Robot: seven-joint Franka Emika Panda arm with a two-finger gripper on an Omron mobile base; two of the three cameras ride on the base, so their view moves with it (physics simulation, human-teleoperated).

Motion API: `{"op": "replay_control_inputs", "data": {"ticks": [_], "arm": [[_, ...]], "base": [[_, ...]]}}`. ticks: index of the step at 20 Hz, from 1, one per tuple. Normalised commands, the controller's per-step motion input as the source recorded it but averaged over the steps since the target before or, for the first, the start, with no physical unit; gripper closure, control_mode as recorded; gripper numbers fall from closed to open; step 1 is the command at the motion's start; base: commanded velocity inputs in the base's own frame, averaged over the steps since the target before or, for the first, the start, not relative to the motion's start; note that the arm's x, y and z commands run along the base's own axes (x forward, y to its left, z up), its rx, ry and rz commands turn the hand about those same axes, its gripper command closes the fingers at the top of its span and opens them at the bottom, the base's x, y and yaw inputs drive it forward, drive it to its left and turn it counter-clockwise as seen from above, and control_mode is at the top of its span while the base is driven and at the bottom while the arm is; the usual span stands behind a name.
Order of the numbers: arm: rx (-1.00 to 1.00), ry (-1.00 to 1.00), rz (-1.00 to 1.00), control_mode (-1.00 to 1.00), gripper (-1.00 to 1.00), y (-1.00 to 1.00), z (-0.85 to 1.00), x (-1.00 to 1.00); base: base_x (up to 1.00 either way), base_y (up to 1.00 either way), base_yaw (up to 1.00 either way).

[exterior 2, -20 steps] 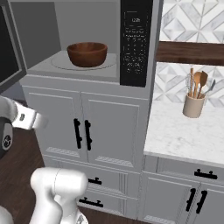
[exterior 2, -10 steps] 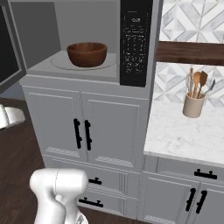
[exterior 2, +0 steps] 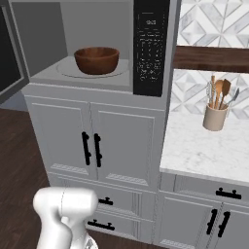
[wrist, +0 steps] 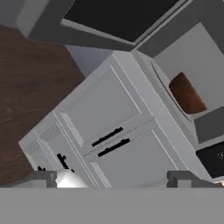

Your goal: Pick the corn from the sink and place it in the bowl. Then pick the bowl and place it in the microwave. Then close the microwave door and press the start button.

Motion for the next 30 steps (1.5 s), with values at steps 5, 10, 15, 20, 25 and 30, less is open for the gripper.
{"op": "replay_control_inputs", "data": {"ticks": [5,10,15,20,25,30], "arm": [[-0.37,-0.13,0.03,-1.0,-1.0,0.99,-0.19,-0.32],[-0.35,-0.16,0.01,-1.0,-1.0,0.67,-0.24,-0.81],[-0.35,-0.09,0.0,-1.0,-1.0,0.94,-0.3,0.0],[-0.27,-0.04,-0.06,-1.0,-1.0,1.0,0.0,0.79],[-0.16,0.0,-0.24,-1.0,-1.0,0.69,0.04,1.0],[-0.09,-0.02,-0.33,-1.0,-1.0,0.02,0.14,0.93]], "base": [[0.0,0.0,0.0],[0.0,0.0,0.0],[0.0,0.0,0.0],[0.0,0.0,0.0],[0.0,0.0,0.0],[0.0,0.0,0.0]]}}
